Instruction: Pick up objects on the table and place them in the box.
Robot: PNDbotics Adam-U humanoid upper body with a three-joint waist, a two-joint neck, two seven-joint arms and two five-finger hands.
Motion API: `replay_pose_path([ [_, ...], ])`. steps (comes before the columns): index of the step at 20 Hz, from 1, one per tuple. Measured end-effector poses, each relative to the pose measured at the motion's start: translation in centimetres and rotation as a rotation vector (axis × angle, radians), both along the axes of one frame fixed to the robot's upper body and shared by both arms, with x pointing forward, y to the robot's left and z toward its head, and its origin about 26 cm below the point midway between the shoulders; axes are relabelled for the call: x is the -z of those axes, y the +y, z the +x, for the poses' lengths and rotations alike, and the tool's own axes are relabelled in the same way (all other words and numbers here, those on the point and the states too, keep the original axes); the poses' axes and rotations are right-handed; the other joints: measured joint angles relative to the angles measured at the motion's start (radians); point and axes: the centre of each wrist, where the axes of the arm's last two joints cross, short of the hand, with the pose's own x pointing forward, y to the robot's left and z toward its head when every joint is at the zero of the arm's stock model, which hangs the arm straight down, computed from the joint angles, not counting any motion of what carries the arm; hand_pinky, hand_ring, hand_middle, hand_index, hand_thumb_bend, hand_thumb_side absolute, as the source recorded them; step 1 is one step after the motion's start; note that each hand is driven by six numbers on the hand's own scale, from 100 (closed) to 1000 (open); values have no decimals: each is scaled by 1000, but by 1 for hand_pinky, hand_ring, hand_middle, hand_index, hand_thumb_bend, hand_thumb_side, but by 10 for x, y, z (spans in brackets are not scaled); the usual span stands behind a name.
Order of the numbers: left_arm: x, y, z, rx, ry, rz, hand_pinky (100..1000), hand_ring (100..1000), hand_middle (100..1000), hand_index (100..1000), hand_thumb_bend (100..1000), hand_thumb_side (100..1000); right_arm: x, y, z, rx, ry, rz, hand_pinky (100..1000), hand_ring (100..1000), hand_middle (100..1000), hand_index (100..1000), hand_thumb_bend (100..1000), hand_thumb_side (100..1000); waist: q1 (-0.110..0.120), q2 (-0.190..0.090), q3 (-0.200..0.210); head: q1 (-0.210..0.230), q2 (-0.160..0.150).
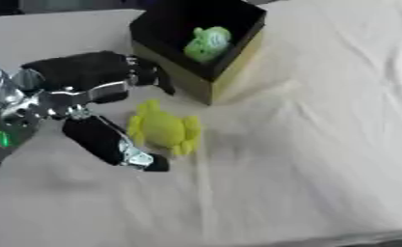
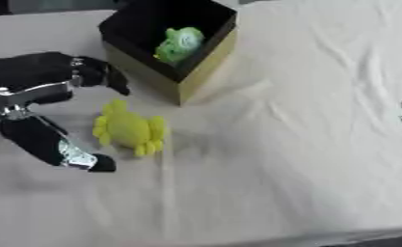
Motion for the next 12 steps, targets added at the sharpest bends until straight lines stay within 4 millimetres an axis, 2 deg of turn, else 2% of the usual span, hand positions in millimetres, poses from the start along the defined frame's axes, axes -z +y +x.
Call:
replay_pose_path([
  [4,2,-5,-1,-14,13,14,781,872,846,858,495,444,0,0,0,-1,0,0,842,708,686,798,100,1000,0,2,-3,0,0],
  [6,4,-6,-1,-28,14,18,784,873,854,863,462,404,0,0,0,-1,0,0,842,707,685,798,100,1000,0,5,-7,0,0],
  [12,9,-9,4,-63,-2,30,792,876,863,871,437,421,0,0,0,-1,0,1,842,706,685,797,100,1000,0,13,-9,0,-1],
])
